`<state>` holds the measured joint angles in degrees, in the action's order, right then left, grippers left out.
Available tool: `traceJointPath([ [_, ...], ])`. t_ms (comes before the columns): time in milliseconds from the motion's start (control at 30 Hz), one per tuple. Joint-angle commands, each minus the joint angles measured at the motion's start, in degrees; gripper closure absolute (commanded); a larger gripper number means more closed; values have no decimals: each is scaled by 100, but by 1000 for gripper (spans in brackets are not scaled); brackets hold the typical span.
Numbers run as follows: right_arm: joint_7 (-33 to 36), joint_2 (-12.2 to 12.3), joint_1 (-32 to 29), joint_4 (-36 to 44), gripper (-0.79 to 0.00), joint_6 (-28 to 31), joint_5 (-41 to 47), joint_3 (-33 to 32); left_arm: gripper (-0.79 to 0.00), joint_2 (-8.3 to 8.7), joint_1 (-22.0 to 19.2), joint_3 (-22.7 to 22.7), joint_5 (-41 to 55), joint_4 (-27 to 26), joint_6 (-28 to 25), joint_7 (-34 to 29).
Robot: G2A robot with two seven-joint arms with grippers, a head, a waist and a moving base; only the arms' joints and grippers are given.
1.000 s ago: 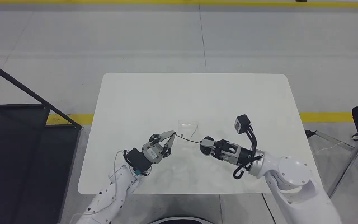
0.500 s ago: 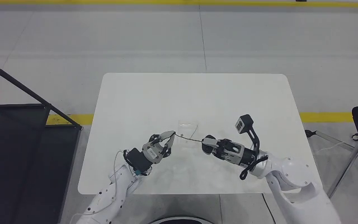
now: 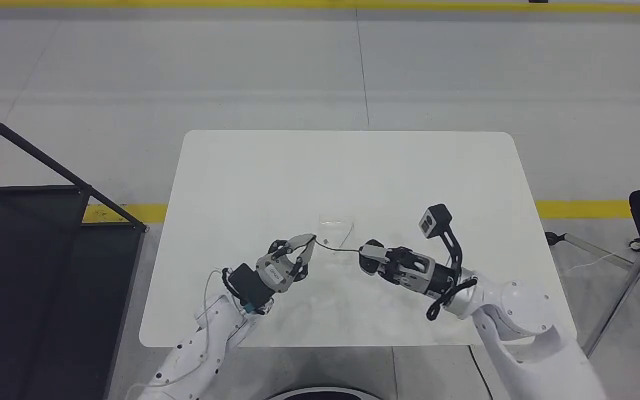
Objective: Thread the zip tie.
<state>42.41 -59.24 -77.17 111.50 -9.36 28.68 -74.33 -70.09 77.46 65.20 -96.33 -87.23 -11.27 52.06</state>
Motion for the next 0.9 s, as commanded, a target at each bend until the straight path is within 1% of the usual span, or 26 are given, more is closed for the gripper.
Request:
traceJointPath([
  [0, -29, -7, -19, 0, 0, 65, 19, 13, 0, 1, 5, 2, 1, -6, -8, -7],
  [467, -28, -39, -115, -101, 0, 450, 400, -79, 0, -3, -38, -49, 41, 37, -140, -66],
  [867, -31, -63, -170, -129, 0, 620, 537, -116, 0, -21, -113, -147, 68, 105, -204, -118],
])
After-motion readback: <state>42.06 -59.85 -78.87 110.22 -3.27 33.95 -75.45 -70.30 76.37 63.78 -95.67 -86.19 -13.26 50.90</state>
